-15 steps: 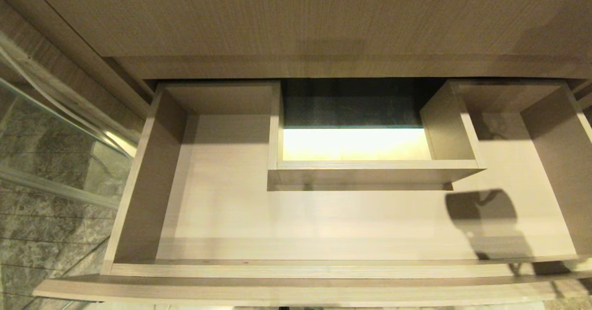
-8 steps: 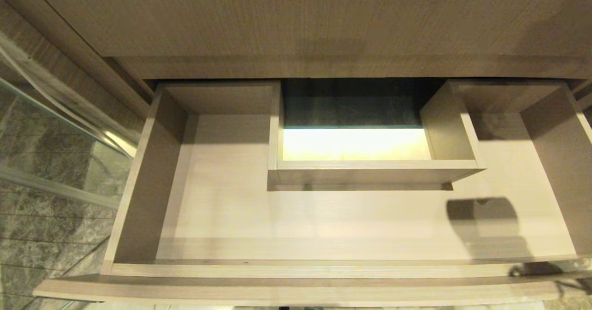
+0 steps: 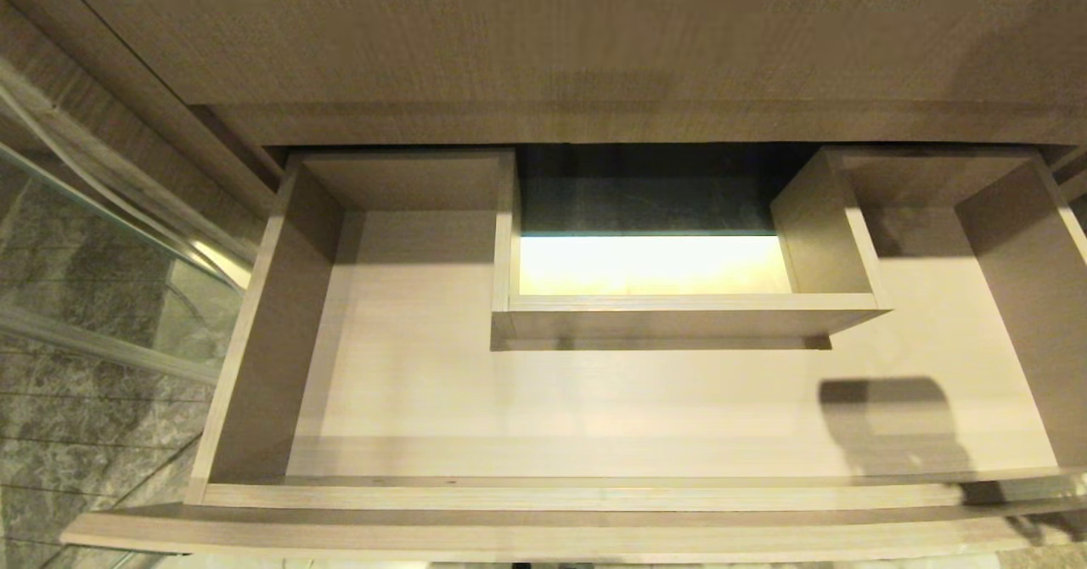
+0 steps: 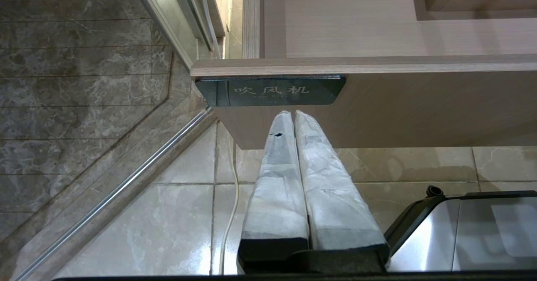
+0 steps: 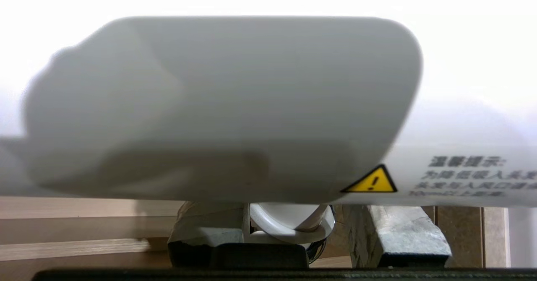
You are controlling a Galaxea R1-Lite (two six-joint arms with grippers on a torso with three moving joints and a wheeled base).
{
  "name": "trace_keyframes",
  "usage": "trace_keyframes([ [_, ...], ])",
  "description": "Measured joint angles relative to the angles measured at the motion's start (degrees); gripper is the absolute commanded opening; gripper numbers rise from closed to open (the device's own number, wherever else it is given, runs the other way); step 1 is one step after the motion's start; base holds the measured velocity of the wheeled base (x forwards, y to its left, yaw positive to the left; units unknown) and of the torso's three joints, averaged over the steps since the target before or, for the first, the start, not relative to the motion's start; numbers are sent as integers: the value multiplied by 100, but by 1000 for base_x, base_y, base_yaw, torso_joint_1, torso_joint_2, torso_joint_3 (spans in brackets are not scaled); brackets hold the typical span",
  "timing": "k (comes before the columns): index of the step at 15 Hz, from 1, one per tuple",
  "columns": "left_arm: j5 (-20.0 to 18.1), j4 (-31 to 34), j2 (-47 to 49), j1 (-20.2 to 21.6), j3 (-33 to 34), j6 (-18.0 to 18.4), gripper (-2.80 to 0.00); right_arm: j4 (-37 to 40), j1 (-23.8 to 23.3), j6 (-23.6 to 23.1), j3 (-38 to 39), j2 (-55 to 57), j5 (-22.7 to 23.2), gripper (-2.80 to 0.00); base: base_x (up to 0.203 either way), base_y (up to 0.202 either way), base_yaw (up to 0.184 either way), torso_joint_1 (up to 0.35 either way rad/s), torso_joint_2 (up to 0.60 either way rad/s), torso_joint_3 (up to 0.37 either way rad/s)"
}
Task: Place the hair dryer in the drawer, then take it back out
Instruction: Place it on the countertop
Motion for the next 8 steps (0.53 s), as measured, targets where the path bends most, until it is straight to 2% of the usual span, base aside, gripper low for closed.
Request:
trace_keyframes([
  [8,-2,0,0,0,0,1,-280,28,2,0,48,-168,-11,-280,0,0,0,0,0,0],
])
